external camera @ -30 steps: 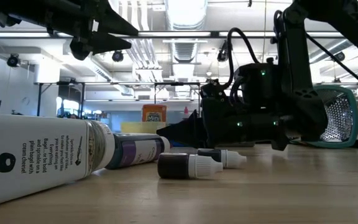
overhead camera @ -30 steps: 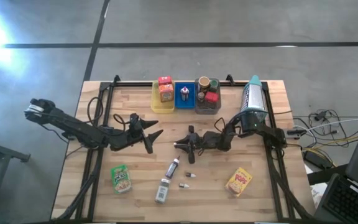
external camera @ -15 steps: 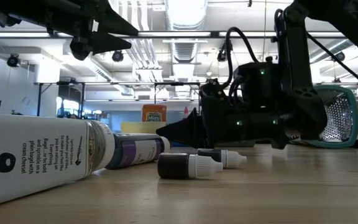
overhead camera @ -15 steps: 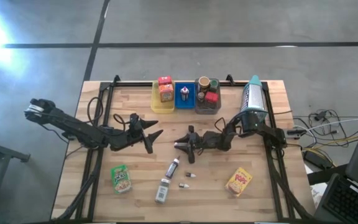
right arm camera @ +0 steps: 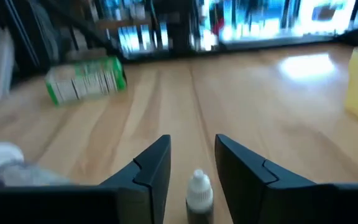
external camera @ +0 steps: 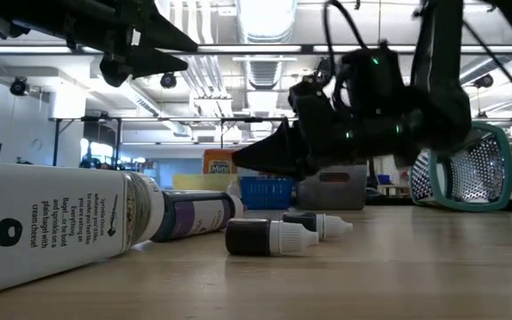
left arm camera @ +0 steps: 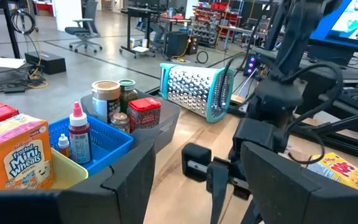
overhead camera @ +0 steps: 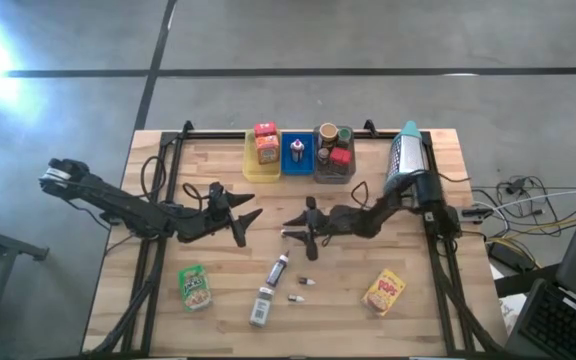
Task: Pick & Place Kitchen Items
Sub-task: Put the small blue food coloring bottle into the blue bin
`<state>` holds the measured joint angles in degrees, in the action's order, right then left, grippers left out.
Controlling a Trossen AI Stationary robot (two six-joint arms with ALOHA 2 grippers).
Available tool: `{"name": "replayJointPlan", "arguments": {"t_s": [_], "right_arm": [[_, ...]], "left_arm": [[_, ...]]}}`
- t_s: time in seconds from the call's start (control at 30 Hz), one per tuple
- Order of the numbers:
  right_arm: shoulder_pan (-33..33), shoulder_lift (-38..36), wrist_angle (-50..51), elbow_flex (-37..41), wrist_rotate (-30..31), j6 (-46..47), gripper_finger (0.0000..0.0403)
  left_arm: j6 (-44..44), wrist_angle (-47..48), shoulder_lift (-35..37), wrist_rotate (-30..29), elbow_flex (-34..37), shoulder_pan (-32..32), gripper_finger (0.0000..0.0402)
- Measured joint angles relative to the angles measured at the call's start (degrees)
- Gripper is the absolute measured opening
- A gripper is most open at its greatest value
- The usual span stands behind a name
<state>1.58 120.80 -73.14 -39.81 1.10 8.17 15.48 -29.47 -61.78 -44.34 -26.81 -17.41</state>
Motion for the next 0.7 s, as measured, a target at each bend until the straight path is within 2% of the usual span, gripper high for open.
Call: {"name": "replayJointPlan", "arguments": {"t_s": [0.13,0.27,0.47,0.6,0.7], "right_arm": [[0.03,-8.57,25.87,-2.98,0.04,-1.84,0.0113],[0.03,-15.62,47.76,-9.45,0.05,-6.45,0.0113],[-0.15,-18.48,74.64,-21.70,0.02,-11.57,0.0139],[-0.19,-17.34,84.29,-28.38,0.00,-14.85,0.0164],[-0.51,-16.28,86.27,-30.76,-1.47,-15.89,0.0181]], "left_arm": [[0.00,-0.11,0.00,-0.02,0.00,0.00,0.0243],[0.05,-0.13,0.00,-0.03,0.00,0.00,0.0243],[0.13,-0.09,0.00,-0.04,0.00,0.00,0.0243],[0.13,0.03,0.00,-0.04,0.00,0.00,0.0243],[0.13,0.36,0.00,-0.04,0.00,0.00,0.0243]]}}
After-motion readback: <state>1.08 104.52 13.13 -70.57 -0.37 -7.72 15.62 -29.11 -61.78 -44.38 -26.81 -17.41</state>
